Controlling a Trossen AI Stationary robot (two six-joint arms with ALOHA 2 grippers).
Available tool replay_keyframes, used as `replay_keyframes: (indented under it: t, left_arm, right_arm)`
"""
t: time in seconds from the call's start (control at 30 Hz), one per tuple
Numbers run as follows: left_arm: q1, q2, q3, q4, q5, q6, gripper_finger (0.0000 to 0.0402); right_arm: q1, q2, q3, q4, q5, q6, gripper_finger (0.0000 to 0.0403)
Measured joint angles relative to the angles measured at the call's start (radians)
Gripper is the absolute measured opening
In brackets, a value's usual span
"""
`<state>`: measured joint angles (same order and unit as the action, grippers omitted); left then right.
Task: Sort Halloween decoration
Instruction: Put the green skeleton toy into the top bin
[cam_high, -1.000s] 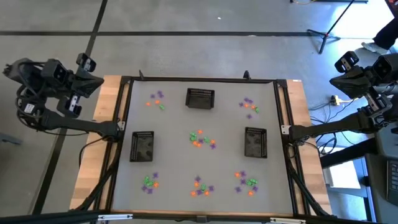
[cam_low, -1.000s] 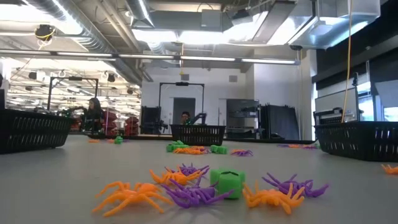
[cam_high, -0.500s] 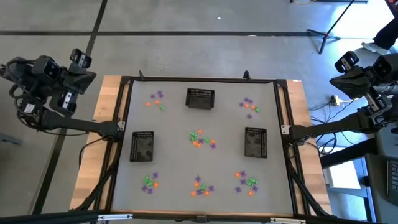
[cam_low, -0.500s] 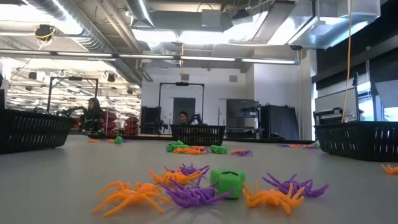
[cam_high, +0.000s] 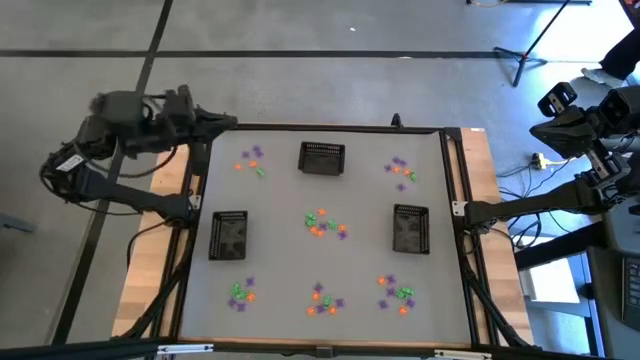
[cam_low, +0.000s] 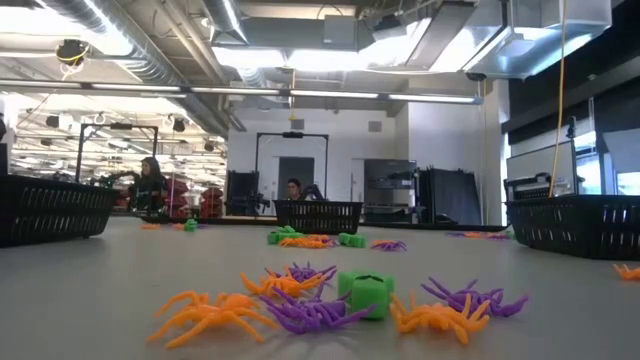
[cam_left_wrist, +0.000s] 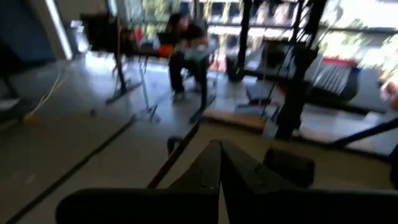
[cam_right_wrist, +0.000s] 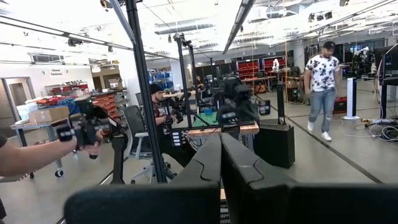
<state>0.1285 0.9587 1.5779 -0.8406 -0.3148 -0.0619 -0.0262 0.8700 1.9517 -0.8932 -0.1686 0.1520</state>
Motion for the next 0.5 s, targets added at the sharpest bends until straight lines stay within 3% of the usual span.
replay_keyframes:
  t: [0.27,0.4,0.5]
  left_arm:
    - [0.126,0.177,0.222,-0.537,0.060,-0.032,0.0000]
    - [0.211,0.253,0.335,-0.658,0.075,0.061,0.0000]
    - [0.297,0.295,0.338,-0.667,0.139,0.137,0.0004]
  right_arm:
    - [0.000,0.000,0.000,0.000,0.000,0.000,0.0001]
    - [0.000,0.000,0.000,0.000,0.000,0.000,0.0001]
    - [0.000,0.000,0.000,0.000,0.000,0.000,0.0001]
